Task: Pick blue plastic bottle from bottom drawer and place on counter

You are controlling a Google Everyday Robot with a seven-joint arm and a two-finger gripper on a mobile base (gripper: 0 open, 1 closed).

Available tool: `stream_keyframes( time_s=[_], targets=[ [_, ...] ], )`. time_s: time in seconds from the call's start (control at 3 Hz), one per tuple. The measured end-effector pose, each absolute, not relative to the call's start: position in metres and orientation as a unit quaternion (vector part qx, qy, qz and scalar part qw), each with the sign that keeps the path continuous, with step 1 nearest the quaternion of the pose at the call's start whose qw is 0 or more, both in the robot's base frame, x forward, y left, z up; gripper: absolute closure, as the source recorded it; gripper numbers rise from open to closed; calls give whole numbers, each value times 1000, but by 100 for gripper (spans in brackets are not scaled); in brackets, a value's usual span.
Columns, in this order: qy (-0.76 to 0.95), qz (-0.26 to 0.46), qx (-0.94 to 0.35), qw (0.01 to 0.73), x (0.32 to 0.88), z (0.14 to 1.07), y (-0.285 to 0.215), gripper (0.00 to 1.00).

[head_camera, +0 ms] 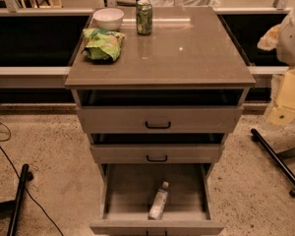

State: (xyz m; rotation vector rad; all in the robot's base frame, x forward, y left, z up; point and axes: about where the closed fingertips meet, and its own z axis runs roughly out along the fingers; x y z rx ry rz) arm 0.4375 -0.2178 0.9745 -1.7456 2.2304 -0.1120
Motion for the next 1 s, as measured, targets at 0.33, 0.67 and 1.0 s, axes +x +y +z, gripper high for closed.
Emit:
stream_keyframes(
  time_s=[0.33, 0.67, 1.0],
  targets=[
    [774, 28, -624, 108, 414, 916, -215, 0],
    [780, 95, -612, 95, 371, 838, -226, 0],
    [787, 113, -603, 66, 342, 809, -235, 0]
  ],
)
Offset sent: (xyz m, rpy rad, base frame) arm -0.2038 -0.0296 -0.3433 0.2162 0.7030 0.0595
